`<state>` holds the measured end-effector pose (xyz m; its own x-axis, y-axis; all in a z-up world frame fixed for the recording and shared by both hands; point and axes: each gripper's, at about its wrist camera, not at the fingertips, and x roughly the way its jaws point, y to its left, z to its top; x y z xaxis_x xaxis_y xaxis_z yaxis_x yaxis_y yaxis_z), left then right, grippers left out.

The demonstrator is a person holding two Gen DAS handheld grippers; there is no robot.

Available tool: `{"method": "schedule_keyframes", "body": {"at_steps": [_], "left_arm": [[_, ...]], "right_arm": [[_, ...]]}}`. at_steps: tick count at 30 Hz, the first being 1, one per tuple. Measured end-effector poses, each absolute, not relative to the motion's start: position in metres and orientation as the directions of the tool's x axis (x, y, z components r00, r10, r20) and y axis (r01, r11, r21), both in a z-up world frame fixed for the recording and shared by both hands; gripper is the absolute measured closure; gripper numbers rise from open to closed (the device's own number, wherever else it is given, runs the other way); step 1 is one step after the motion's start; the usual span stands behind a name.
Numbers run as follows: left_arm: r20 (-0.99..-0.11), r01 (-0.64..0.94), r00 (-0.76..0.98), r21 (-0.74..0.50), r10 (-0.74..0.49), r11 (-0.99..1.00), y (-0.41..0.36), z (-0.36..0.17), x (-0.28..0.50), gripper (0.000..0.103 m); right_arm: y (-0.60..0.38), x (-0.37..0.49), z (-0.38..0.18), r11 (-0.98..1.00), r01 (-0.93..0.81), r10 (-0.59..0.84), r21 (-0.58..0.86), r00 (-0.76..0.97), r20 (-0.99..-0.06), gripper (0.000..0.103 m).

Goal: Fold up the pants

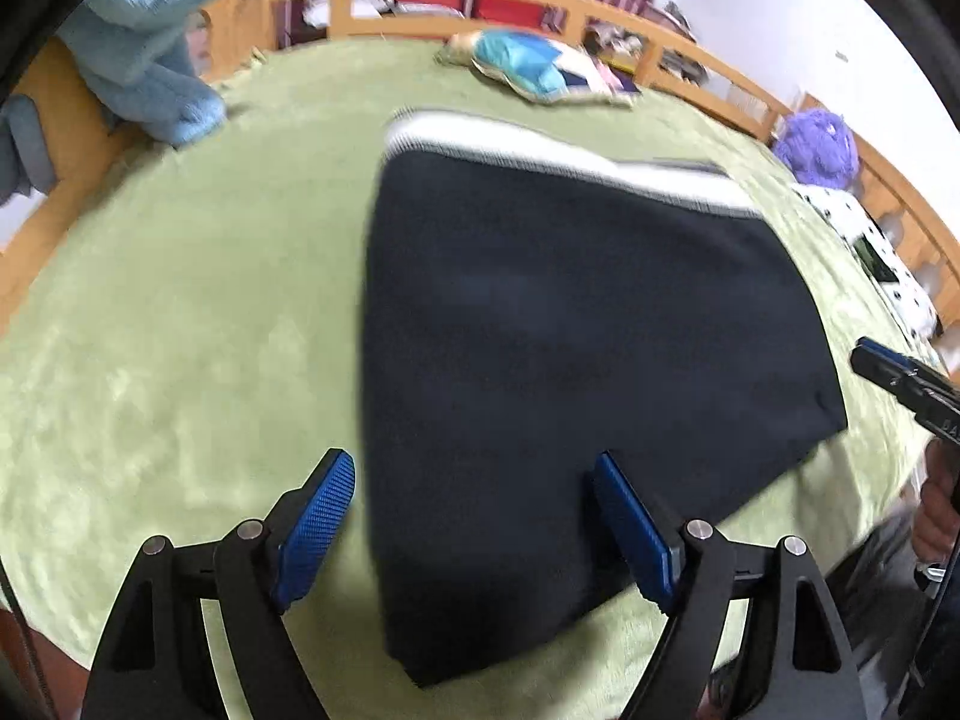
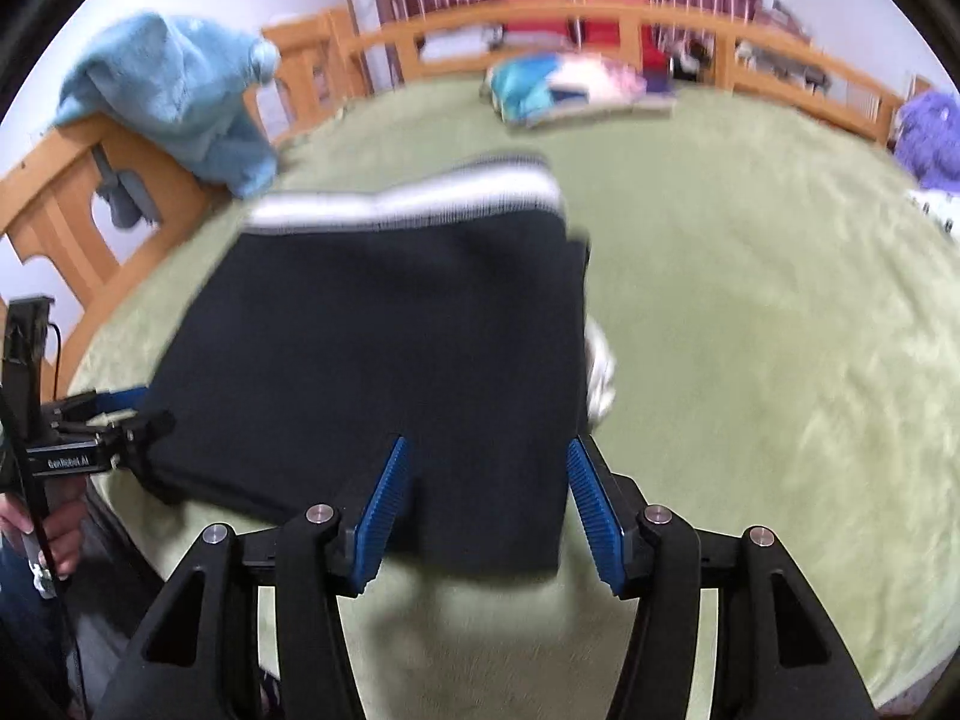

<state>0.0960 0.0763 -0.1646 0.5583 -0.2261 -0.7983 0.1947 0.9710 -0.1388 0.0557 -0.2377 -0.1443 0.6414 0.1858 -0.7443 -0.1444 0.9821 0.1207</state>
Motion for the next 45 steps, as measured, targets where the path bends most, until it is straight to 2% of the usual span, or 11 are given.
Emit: {"method": "schedule_keyframes", "body": {"at_steps": [6, 10, 18, 22, 25, 31, 40, 41, 42, 43, 45], "left_arm": [[-0.757, 0.197, 0.619, -0.107, -0.208, 0.975, 0.069, -0.122, 0.135, 0.022], [-0.734, 0.233, 0.637, -0.111, -0.237, 0.966, 0.050, -0.112, 0.175, 0.022], [-0.781, 0.212, 0.586, -0.107, -0.213, 0.972, 0.031, -0.168, 0.245, 0.022], [-0.800, 0.208, 0.568, -0.085, -0.191, 0.974, 0.027, -0.188, 0.248, 0.020], [-0.794, 0.215, 0.573, -0.092, -0.202, 0.972, 0.027, -0.189, 0.247, 0.017], [-0.794, 0.201, 0.577, -0.088, -0.190, 0.976, 0.031, -0.190, 0.237, 0.014], [-0.814, 0.168, 0.561, -0.067, -0.151, 0.984, 0.040, -0.189, 0.203, 0.014], [-0.814, 0.168, 0.563, -0.058, -0.145, 0.984, 0.041, -0.189, 0.197, 0.014], [-0.818, 0.169, 0.558, -0.055, -0.141, 0.984, 0.042, -0.190, 0.192, 0.013], [-0.821, 0.168, 0.552, -0.060, -0.144, 0.984, 0.044, -0.191, 0.187, 0.013], [-0.818, 0.152, 0.554, -0.087, -0.158, 0.985, 0.052, -0.193, 0.173, 0.013]], "right_arm": [[-0.223, 0.104, -0.111, 0.986, -0.145, 0.160, 0.077, 0.734, -0.661, 0.047], [-0.211, 0.149, -0.110, 0.973, -0.193, 0.229, 0.127, 0.737, -0.636, 0.048], [-0.206, 0.224, -0.163, 0.960, -0.244, 0.270, 0.139, 0.669, -0.692, 0.053], [-0.212, 0.227, -0.175, 0.970, -0.208, 0.239, 0.129, 0.690, -0.683, 0.061], [-0.205, 0.231, -0.179, 0.979, -0.186, 0.189, 0.079, 0.704, -0.685, 0.061], [-0.219, 0.229, -0.181, 0.971, -0.180, 0.238, 0.156, 0.705, -0.669, 0.061], [-0.223, 0.203, -0.180, 0.980, -0.165, 0.196, 0.109, 0.742, -0.641, 0.060], [-0.222, 0.199, -0.180, 0.982, -0.162, 0.185, 0.095, 0.747, -0.638, 0.059], [-0.221, 0.191, -0.180, 0.986, -0.151, 0.163, 0.074, 0.753, -0.637, 0.049], [-0.218, 0.186, -0.182, 0.989, -0.138, 0.137, 0.050, 0.745, -0.653, 0.027], [-0.215, 0.183, -0.188, 0.990, -0.130, 0.129, 0.053, 0.698, -0.704, 0.021]]}}
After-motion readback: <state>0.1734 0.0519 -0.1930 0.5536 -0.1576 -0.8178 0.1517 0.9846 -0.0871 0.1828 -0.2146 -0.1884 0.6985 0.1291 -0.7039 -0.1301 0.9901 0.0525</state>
